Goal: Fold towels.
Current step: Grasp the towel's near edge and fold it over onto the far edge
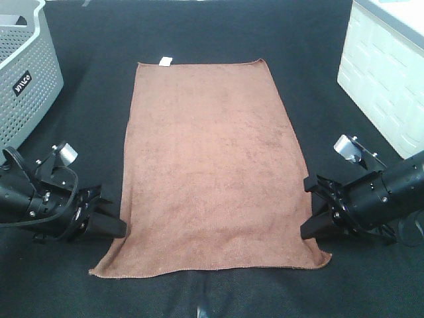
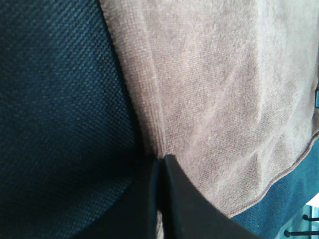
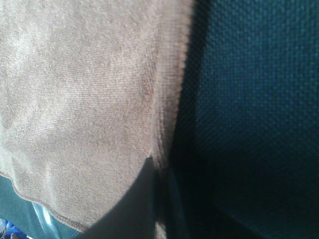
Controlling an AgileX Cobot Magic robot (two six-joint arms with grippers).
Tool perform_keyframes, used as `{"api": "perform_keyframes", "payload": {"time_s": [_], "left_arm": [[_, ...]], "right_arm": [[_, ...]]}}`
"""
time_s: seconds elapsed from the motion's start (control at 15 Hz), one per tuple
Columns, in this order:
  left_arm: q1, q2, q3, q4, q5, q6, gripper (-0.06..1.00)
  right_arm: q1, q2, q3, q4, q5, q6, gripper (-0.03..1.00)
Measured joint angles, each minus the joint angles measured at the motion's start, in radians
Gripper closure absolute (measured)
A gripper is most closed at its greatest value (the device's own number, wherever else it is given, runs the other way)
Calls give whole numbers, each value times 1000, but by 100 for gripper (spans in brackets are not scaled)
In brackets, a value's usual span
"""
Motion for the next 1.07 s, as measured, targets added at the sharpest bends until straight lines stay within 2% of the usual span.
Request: {"api": "perform_keyframes", "payload": {"time_s": [0.13,0.27,0.6,0.8,0.93,1.07], "left_arm": [[0,-1,0,12,0,0,94],[0,-30,0,74,0,-40,94],[0,-201,2,460,8,-355,94],[0,-293,3,639,71,-519,94],[0,-364,30,689,98,-584,94],[0,-449,134,700,106,-613,94]], "right_arm": [[0,0,0,-3,5,20,97],[0,-27,4,-22,21,55,97],[0,-219,6,-297,114,328,97],[0,-282,47,-361,163,386,97],[0,-321,117,-364,168,391,97],[0,-368,211,-364,174,392,97]]}}
